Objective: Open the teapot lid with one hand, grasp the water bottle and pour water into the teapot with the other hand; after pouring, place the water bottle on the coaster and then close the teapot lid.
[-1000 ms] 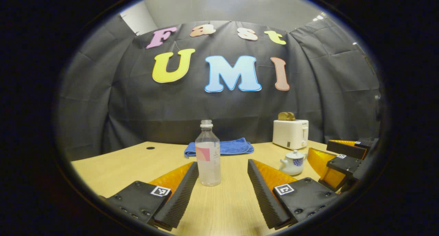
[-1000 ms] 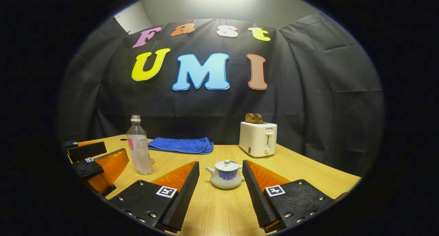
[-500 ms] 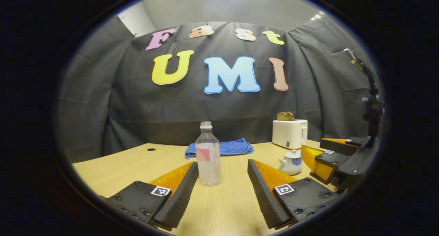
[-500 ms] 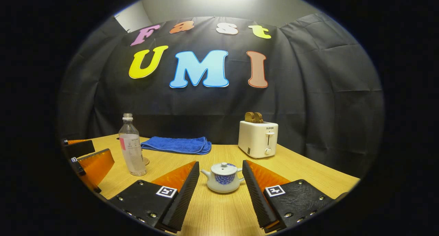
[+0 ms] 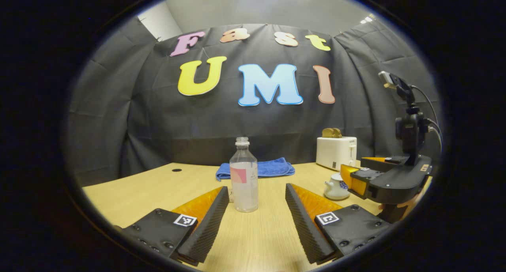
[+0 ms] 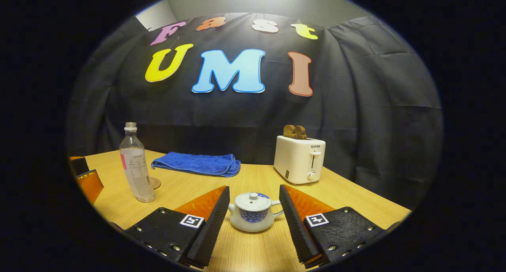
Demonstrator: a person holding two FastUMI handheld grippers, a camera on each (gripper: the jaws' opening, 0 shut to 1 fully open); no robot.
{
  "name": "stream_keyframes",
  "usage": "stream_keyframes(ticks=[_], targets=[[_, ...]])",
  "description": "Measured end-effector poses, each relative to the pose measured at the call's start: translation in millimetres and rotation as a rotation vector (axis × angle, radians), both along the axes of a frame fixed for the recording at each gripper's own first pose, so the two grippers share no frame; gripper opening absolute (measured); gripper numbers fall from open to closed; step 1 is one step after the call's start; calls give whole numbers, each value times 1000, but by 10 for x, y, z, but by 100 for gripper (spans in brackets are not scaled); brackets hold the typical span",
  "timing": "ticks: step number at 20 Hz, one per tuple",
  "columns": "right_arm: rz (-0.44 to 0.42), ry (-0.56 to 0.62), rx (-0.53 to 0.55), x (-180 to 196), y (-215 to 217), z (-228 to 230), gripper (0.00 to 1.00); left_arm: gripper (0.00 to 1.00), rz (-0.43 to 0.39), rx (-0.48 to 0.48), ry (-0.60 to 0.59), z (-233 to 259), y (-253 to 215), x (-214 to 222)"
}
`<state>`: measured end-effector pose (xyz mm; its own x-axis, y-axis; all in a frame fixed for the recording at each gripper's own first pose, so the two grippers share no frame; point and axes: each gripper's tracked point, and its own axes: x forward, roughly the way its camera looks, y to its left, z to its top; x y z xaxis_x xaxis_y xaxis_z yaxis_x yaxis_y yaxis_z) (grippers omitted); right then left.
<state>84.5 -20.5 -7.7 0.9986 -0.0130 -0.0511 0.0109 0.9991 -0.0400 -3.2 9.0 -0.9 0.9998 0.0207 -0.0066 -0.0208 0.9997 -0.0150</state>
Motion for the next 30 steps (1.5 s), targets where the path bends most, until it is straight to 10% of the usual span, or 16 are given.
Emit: stream_keyframes(ticks=[12, 14, 18, 19, 30], targets=[[8, 81, 18, 390, -14, -200, 77, 100, 12, 18, 11, -19, 81, 47], [14, 88, 34, 392, -15, -200, 55, 100, 17, 22, 8, -16, 104, 49], [-3, 96, 10, 400, -20, -201, 48, 100, 10, 23, 13, -19, 75, 57], [-3, 89, 9, 353, -5, -160, 12, 100, 11, 25, 12, -20, 77, 56], [8, 44, -22, 358, -29, -22, 3, 100, 14, 19, -20, 45, 112, 145]])
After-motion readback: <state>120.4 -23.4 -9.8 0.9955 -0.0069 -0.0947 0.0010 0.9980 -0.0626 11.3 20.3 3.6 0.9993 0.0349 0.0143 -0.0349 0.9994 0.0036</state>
